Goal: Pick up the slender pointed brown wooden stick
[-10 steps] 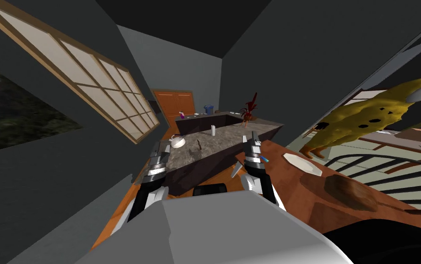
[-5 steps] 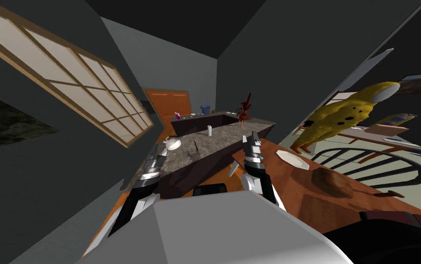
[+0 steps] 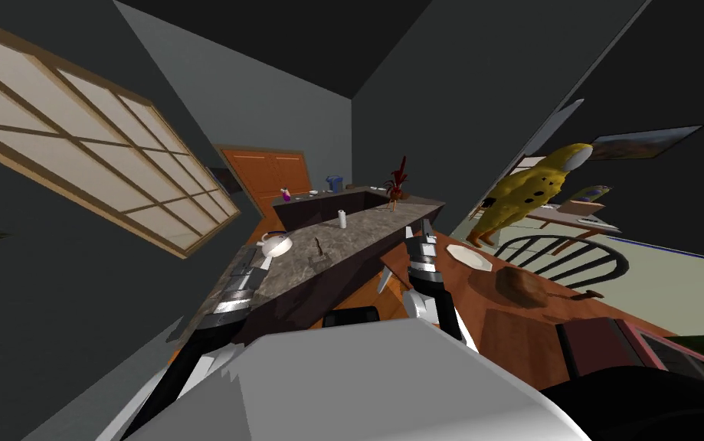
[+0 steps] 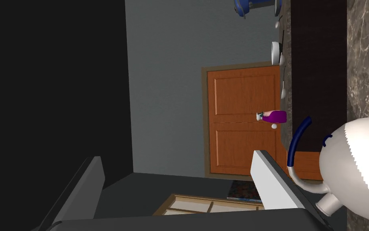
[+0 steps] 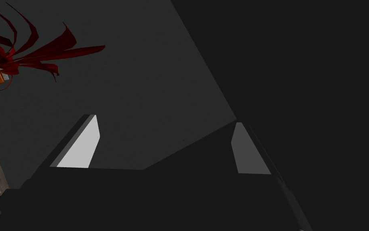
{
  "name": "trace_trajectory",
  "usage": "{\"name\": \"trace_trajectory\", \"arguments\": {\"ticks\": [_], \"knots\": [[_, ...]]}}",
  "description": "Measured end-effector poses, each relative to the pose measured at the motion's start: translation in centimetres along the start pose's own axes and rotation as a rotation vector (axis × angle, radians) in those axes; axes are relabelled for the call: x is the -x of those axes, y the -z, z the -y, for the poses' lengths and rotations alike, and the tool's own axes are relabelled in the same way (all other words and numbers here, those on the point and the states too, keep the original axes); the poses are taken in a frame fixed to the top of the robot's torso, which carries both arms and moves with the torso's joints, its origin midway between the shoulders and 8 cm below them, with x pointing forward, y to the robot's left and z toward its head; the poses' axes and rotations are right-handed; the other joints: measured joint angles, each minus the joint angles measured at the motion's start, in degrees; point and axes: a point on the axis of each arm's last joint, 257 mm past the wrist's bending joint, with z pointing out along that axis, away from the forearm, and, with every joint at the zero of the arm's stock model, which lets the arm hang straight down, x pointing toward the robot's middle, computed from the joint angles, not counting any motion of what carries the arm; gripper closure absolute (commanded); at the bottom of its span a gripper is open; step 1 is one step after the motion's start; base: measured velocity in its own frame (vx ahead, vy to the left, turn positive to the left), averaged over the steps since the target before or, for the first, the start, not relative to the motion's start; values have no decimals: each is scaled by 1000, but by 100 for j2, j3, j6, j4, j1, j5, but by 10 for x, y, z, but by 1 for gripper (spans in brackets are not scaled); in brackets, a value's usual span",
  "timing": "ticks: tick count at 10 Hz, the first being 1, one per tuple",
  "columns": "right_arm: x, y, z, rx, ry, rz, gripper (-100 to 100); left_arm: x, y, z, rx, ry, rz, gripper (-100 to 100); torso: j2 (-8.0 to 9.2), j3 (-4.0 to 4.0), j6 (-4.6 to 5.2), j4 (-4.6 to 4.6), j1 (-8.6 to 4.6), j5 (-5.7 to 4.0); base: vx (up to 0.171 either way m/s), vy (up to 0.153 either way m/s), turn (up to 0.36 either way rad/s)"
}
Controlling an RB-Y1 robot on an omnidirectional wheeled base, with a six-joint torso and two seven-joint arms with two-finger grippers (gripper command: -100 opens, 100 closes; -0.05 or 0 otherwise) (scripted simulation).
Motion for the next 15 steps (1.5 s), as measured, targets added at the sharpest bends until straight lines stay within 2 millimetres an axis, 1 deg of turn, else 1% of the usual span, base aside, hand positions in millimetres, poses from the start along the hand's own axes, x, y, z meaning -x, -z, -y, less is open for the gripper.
{"name": "trace_trajectory", "arguments": {"ticks": [1,3,4,5,6,7,8,9,10,11,12,14,15], "knots": [[0,0,0,0,0,0,0,9,8,-7,38,-2,-2,-100,-2,-1,2,0,-5,-1,21,-29,-97],[0,0,0,0,0,0,0,19,16,-16,89,-7,-10,-100,0,0,1,0,3,1,30,-33,-247],[0,0,0,0,0,0,0,31,23,-22,127,-8,-8,-100,-4,-2,0,-1,3,0,30,-22,-125],[0,0,0,0,0,0,0,38,30,-28,154,-10,-11,-100,-2,-1,-3,0,6,1,25,-32,-254],[0,0,0,0,0,0,0,47,41,-35,191,-14,-16,-100,0,0,1,0,4,1,42,-43,-398],[0,0,0,0,0,0,0,55,51,-38,233,-14,-15,-100,-5,-3,2,-1,-1,-1,33,-26,-106],[0,0,0,0,0,0,0,60,53,-42,261,-16,-18,-100,-4,-2,-4,-1,2,1,33,-30,-213],[0,0,0,0,0,0,0,67,65,-52,307,-18,-17,-100,-3,-2,0,-1,3,1,23,-19,-136],[0,0,0,0,0,0,0,72,67,-55,327,-19,-19,-100,-1,-1,-3,0,6,1,26,-20,-293],[0,0,0,0,0,0,0,80,76,-60,365,-20,-19,-100,-1,-1,1,0,6,1,39,-23,-434],[0,0,0,0,0,0,0,90,84,-68,409,-15,-12,-100,-5,-3,3,-1,7,2,25,-11,-123],[0,0,0,0,0,0,0,106,103,-77,482,-17,-15,-100,-1,0,1,0,7,1,23,-13,-216],[0,0,0,0,0,0,0,110,110,-82,511,-15,-15,-100,1,0,-4,1,9,2,21,-5,-239]]}}
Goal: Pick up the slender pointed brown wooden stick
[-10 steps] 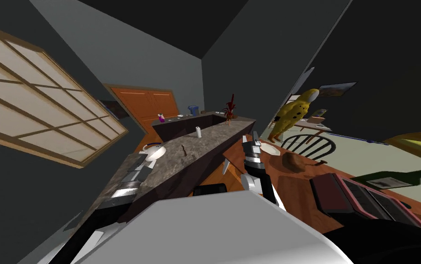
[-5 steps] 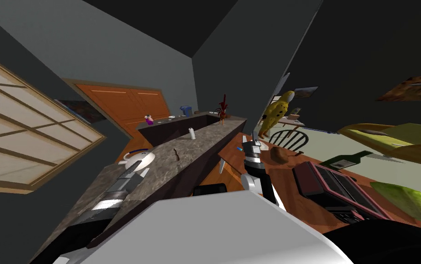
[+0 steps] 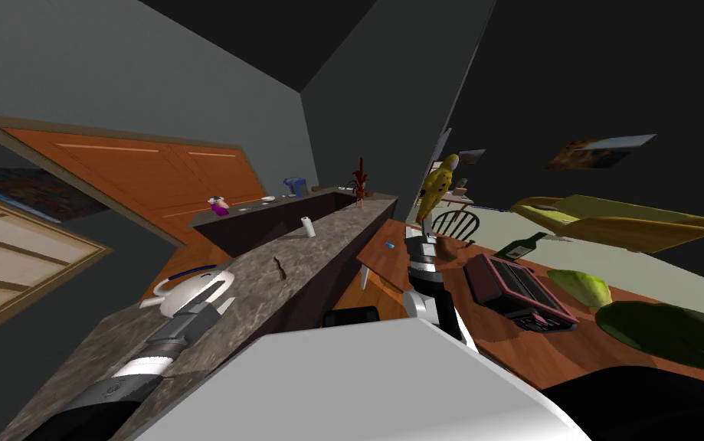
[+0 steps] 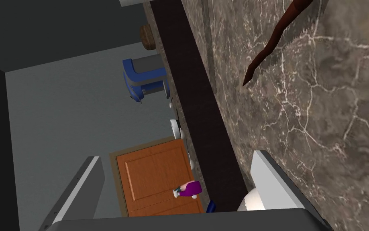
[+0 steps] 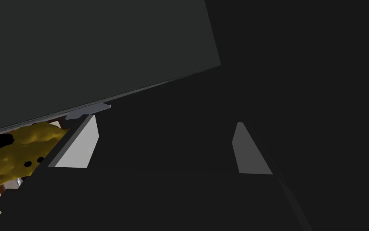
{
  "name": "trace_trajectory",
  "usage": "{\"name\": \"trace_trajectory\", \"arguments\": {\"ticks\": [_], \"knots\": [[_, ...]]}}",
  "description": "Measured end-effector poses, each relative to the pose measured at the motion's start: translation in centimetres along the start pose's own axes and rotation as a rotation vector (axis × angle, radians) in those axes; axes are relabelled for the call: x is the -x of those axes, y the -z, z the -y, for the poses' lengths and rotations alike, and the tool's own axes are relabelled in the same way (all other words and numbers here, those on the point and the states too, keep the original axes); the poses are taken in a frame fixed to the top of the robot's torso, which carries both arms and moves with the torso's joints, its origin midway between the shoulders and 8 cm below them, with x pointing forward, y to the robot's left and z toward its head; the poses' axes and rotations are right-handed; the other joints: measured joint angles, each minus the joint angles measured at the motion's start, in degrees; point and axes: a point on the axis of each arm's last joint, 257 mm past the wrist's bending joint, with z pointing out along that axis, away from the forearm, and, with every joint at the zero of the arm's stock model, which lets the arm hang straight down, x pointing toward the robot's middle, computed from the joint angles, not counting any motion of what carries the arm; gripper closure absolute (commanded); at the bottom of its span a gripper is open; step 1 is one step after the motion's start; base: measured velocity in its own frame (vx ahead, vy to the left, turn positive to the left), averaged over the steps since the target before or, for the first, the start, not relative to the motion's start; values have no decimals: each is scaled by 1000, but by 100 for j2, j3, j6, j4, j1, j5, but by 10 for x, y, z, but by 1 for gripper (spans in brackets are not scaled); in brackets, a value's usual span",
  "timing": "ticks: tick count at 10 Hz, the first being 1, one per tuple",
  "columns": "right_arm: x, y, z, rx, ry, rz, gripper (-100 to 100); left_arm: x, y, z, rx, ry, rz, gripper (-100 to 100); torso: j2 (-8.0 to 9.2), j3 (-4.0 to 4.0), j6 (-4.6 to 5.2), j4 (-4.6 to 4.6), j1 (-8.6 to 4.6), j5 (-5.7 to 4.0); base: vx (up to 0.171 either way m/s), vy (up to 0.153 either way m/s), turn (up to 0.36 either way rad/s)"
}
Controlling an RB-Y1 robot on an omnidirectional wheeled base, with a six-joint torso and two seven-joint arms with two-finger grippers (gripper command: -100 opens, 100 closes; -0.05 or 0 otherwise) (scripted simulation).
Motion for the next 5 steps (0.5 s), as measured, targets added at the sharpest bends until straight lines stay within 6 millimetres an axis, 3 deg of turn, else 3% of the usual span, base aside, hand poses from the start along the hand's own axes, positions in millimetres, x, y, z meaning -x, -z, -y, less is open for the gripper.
{"name": "trace_trajectory", "arguments": {"ticks": [5], "knots": [[0,0,0,0,0,0,0,25,31,-45,181,12,1,-100,-8,-4,5,-2,0,0,31,0,-242]]}}
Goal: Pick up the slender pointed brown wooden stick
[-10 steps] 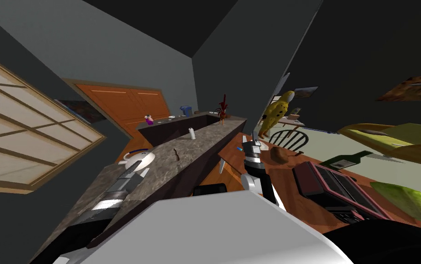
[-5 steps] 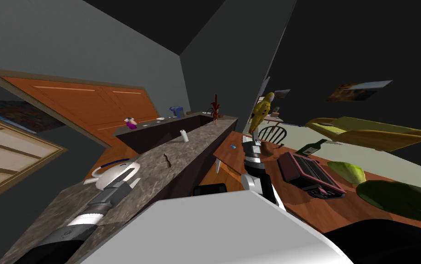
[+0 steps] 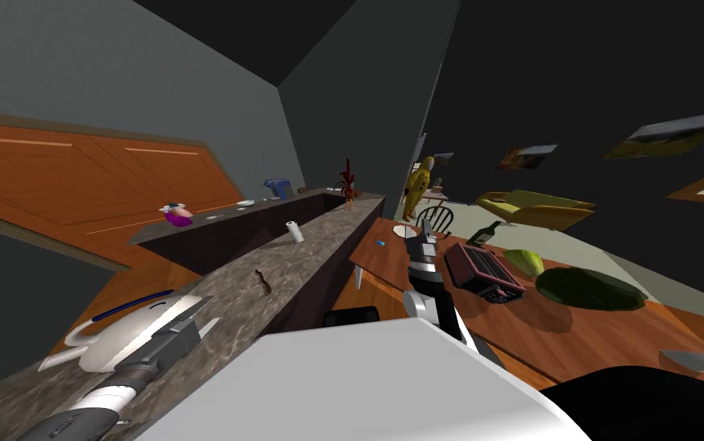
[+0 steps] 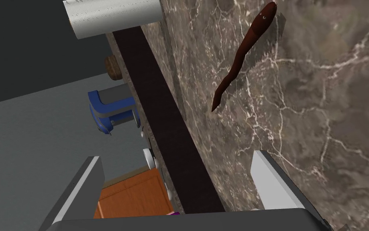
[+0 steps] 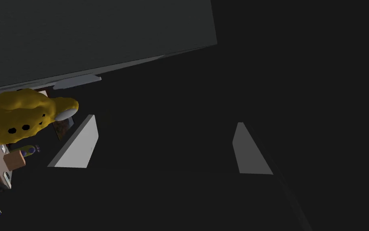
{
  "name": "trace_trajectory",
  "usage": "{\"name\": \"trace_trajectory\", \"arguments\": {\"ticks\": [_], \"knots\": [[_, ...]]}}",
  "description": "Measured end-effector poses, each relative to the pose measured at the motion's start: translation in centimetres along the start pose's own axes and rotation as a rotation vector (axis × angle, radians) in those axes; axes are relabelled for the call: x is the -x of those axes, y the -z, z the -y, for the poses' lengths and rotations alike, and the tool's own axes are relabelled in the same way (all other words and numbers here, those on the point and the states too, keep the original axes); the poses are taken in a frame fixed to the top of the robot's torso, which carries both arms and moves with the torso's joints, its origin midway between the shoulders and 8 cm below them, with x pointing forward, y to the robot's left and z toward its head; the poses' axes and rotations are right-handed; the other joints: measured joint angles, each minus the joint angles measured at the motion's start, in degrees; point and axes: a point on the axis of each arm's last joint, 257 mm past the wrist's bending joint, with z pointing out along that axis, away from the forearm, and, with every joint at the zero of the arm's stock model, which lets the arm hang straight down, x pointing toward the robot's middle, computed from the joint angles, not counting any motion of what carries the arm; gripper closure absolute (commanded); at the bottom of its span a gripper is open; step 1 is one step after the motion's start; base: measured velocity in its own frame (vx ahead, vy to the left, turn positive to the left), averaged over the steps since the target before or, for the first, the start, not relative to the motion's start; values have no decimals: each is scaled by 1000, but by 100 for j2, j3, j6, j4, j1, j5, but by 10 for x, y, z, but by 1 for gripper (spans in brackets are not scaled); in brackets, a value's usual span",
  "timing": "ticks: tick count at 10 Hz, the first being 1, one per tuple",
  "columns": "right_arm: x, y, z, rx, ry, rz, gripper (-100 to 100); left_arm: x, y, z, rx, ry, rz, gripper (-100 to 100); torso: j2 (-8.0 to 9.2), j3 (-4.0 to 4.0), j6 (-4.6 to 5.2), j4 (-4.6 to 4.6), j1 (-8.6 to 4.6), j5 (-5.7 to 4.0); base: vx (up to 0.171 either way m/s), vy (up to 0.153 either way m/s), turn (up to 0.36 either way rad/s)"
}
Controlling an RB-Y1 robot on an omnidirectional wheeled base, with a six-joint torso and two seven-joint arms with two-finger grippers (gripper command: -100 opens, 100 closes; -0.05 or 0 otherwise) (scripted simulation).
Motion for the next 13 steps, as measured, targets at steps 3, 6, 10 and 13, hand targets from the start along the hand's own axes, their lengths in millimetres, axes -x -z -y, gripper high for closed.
{"name": "trace_trajectory", "arguments": {"ticks": [3,6,10,13], "knots": [[0,0,0,0,0,0,0,11,14,-27,99,11,1,-100,2,1,-7,1,7,2,28,9,-289],[0,0,0,0,0,0,0,22,32,-56,214,28,2,-100,1,0,0,0,7,2,24,15,-228],[0,0,0,0,0,0,0,37,62,-95,364,52,8,-100,4,3,-4,1,7,2,18,15,-246],[0,0,0,0,0,0,0,45,87,-119,466,67,15,-100,5,3,-10,2,8,2,14,20,-311]]}}
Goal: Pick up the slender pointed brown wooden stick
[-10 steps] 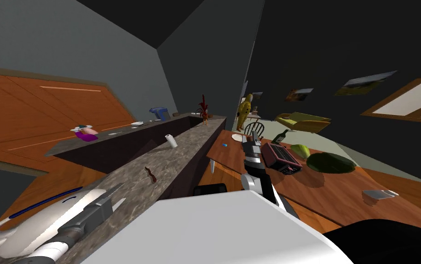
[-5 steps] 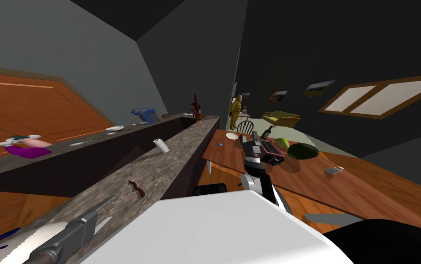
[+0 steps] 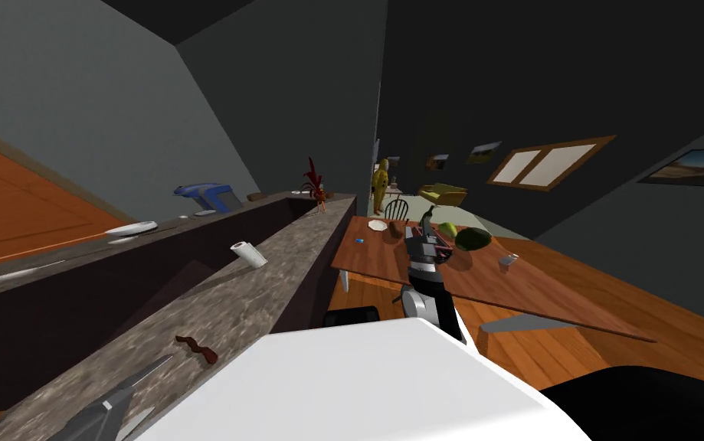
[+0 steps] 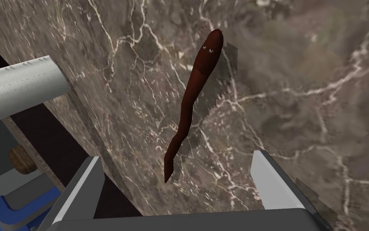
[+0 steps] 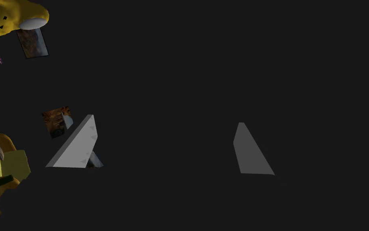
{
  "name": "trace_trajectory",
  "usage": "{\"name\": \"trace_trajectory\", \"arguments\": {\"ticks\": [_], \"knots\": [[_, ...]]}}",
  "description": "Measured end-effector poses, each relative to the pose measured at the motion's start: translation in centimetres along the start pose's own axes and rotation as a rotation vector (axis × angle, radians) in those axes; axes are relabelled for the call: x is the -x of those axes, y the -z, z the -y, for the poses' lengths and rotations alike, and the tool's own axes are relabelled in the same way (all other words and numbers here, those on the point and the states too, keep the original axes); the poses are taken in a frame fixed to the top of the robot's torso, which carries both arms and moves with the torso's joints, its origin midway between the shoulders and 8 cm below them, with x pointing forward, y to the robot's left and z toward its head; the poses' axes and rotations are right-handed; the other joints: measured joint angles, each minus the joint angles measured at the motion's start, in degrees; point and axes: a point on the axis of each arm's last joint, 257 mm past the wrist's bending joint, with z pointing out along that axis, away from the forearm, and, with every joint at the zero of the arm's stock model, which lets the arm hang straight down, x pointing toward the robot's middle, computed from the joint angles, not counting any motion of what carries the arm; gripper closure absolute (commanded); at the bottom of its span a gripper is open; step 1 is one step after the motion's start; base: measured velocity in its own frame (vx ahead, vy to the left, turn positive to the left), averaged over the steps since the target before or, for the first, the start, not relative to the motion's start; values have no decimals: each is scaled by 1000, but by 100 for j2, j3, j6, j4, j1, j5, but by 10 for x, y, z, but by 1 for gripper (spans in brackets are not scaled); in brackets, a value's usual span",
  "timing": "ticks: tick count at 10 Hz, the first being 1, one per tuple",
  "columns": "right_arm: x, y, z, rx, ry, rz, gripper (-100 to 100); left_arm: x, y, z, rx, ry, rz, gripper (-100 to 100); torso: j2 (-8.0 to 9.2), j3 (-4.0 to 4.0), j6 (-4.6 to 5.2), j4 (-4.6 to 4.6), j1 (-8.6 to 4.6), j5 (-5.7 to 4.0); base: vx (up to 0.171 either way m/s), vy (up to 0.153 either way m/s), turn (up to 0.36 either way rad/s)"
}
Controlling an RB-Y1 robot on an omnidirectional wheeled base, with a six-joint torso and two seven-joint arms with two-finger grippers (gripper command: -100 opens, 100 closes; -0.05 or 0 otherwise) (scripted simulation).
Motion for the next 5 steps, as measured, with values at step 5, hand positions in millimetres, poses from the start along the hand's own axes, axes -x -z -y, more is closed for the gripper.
{"name": "trace_trajectory", "arguments": {"ticks": [5], "knots": [[0,0,0,0,0,0,0,18,27,-66,207,37,14,-100,0,0,-3,0,-2,-1,11,27,-290]]}}
